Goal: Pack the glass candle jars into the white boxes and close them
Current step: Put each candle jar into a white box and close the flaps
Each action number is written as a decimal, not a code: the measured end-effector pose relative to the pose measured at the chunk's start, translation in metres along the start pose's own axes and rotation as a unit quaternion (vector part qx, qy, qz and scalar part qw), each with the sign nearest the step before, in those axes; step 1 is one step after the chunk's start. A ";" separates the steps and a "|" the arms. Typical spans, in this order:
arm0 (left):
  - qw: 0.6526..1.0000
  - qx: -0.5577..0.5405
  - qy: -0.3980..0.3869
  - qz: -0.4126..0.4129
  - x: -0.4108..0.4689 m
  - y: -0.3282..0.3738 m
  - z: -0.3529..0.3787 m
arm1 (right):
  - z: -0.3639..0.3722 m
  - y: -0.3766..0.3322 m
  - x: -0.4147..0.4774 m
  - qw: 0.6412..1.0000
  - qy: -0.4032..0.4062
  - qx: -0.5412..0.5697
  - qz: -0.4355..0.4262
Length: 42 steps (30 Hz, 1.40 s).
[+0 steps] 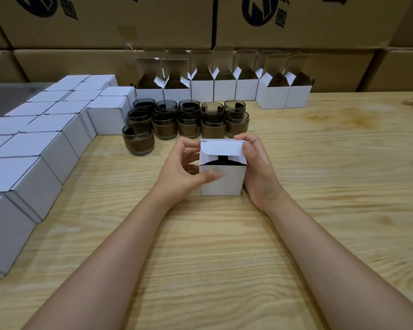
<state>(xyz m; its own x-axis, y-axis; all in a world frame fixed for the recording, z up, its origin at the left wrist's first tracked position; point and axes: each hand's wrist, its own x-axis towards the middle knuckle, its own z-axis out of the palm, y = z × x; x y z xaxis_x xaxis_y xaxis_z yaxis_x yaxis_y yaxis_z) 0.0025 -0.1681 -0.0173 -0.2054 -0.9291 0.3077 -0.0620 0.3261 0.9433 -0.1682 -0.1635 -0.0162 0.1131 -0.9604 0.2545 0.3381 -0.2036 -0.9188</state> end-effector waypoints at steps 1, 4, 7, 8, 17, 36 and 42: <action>1.000 -0.001 0.007 -0.002 0.000 0.000 0.001 | -0.001 0.000 0.000 1.000 0.006 -0.003 -0.006; 1.000 -0.011 0.015 -0.011 0.001 -0.001 0.002 | -0.001 0.002 0.000 0.999 0.028 -0.025 -0.017; 1.000 -0.011 0.010 -0.013 0.002 -0.003 0.002 | 0.001 0.002 -0.001 0.997 0.044 -0.060 -0.036; 1.000 -0.011 0.009 -0.013 0.002 -0.003 0.001 | 0.001 0.003 -0.001 0.995 0.053 -0.069 -0.043; 1.000 -0.011 0.006 -0.001 0.003 -0.007 -0.001 | -0.005 0.006 -0.001 0.988 0.061 -0.099 -0.098; 1.000 -0.005 0.020 0.009 0.004 -0.005 0.005 | -0.003 0.006 -0.001 0.988 0.048 -0.117 -0.083; 0.997 -0.070 -0.008 0.006 0.002 -0.003 0.003 | -0.006 0.009 0.000 0.991 0.024 -0.114 -0.061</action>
<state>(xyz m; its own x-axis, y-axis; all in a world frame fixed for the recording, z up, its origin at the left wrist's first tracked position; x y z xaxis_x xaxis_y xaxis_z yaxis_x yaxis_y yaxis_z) -0.0005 -0.1710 -0.0197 -0.2207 -0.9222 0.3176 0.0779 0.3080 0.9482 -0.1708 -0.1662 -0.0265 0.0370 -0.9329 0.3583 0.1253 -0.3513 -0.9278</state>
